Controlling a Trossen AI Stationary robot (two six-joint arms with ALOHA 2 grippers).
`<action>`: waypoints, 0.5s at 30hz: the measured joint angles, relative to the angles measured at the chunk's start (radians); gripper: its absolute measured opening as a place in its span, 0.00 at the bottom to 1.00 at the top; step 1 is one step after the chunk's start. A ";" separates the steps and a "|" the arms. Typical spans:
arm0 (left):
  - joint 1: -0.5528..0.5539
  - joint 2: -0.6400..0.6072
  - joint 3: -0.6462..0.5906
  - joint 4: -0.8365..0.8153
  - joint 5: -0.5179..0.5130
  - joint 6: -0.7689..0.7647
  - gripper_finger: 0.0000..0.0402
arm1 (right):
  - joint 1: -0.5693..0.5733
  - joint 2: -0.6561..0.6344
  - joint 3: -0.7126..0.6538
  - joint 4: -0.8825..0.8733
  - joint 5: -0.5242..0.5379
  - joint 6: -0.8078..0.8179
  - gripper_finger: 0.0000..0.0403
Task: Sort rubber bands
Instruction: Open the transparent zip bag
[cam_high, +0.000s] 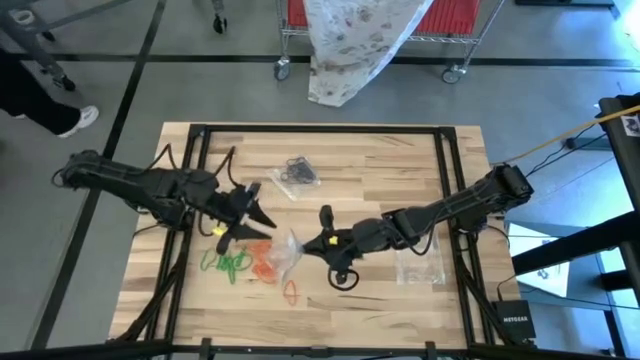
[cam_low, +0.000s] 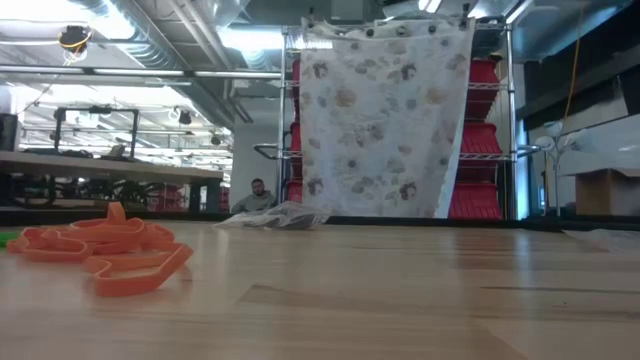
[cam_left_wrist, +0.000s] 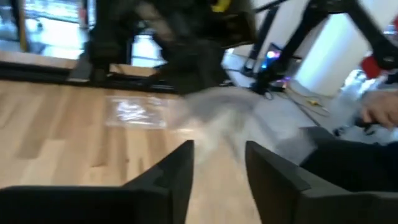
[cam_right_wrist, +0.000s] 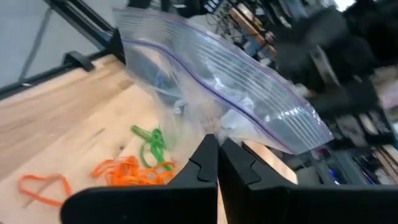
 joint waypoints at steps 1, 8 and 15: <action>-0.013 0.001 0.000 0.008 0.000 0.000 0.36 | 0.000 -0.001 0.000 0.000 0.016 0.000 0.00; -0.065 0.037 0.000 0.044 -0.104 0.022 0.42 | -0.001 -0.003 0.000 -0.003 0.041 0.017 0.00; -0.089 0.108 0.000 0.146 -0.118 0.043 0.42 | -0.001 -0.003 0.000 -0.008 0.042 0.054 0.00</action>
